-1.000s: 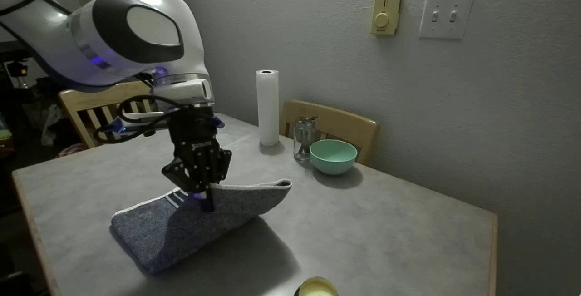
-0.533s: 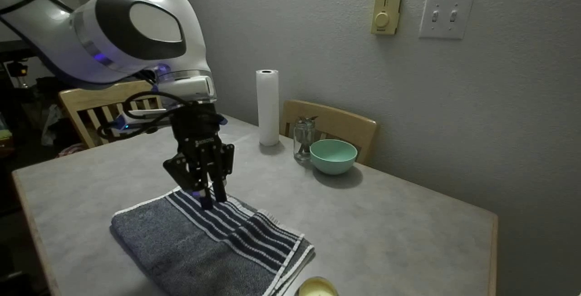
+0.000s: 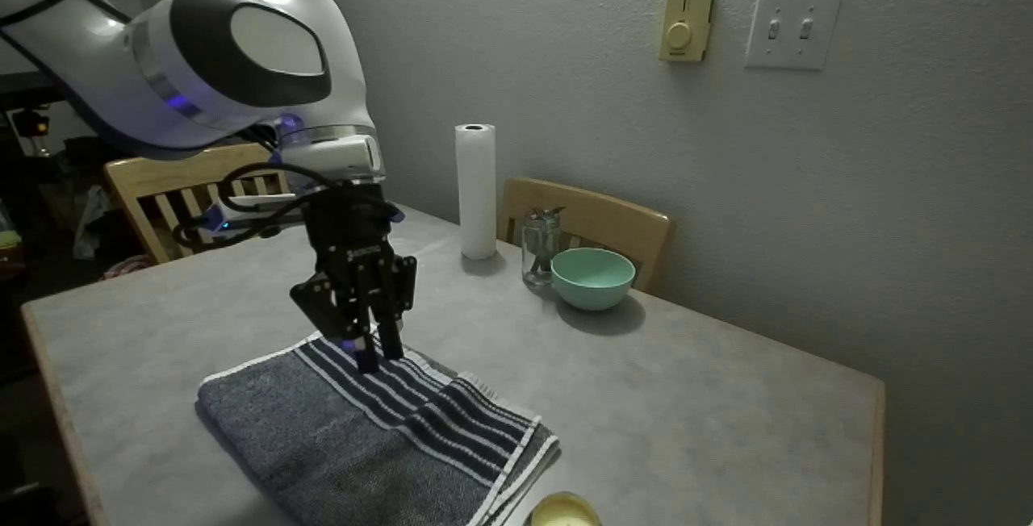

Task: Unfold and then fold the towel

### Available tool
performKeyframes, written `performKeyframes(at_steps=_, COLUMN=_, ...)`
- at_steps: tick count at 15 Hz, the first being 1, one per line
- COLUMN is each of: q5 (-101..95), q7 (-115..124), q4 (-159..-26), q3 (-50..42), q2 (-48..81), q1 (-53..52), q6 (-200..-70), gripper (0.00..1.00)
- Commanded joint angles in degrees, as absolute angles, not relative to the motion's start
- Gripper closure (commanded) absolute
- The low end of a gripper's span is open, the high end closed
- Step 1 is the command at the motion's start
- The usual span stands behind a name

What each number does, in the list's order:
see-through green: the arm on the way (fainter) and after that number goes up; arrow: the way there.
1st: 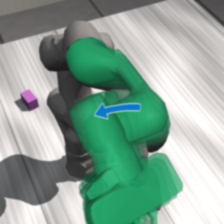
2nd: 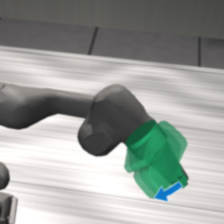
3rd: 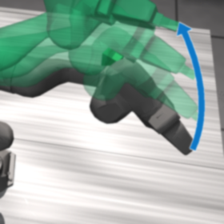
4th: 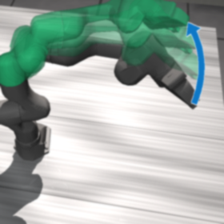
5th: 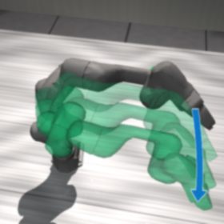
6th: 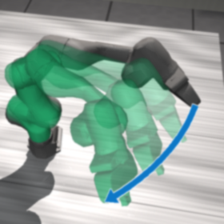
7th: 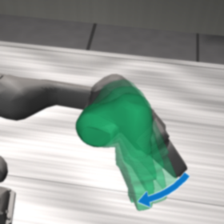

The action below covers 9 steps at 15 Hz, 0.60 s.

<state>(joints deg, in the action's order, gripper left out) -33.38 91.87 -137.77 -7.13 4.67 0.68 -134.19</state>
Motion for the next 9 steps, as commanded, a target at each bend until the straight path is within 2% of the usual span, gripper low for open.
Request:
performKeyframes(at_steps=1, q5=-33.35, q7=91.81, q4=-137.70, q3=-6.57, q2=4.65, q1=1.23, q6=-134.04, gripper=0.67)
performKeyframes(at_steps=4, q5=-33.35, q7=91.81, q4=-137.70, q3=-6.57, q2=4.65, q1=1.23, q6=-134.04, gripper=0.67)
performKeyframes(at_steps=5, q5=-33.35, q7=91.81, q4=-137.70, q3=-6.57, q2=4.65, q1=1.23, q6=-134.04, gripper=0.42)
performKeyframes(at_steps=7, q5=-32.69, q7=91.05, q4=-136.59, q3=-6.20, q2=5.74, q1=0.99, q6=-134.06, gripper=0.36)
performKeyframes(at_steps=9, q5=-31.81, q7=90.28, q4=-134.43, q3=-5.24, q2=8.10, q1=0.33, q6=-134.00, gripper=0.22)
